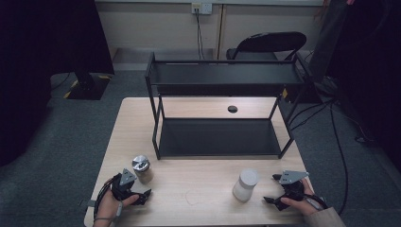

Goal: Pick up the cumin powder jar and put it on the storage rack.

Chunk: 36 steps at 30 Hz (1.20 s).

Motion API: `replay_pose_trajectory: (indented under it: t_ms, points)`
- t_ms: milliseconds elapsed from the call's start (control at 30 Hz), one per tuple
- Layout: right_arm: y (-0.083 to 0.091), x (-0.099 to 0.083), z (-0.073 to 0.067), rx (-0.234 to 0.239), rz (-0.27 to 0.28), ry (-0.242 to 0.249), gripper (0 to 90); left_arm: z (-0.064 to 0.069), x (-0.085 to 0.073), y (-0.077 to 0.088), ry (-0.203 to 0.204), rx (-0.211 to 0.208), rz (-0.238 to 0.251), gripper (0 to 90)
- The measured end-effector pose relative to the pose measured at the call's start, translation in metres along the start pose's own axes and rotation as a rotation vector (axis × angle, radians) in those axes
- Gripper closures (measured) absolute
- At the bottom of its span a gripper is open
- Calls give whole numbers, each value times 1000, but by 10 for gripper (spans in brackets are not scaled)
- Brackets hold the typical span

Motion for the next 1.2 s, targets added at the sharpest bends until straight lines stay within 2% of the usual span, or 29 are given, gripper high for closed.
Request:
replay_pose_trajectory:
  t_ms: [600,1067,1200]
  points:
    - [0,0,0,0,0,0,0,3,3,0,18,11,-14,0]
    - [0,0,0,0,0,0,0,4,8,1,29,19,-43,0]
    - [0,0,0,0,0,0,0,2,7,4,69,19,-28,13]
Point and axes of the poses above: each handheld gripper's, and its own axes: y roughly backward along the jaws, x roughly out of its top, z roughly to its right, the point moved 4 cm from there along -y, roughly forward along the jaws, and after that the axes turned 8 degrees about -y, right-handed, at the moved point
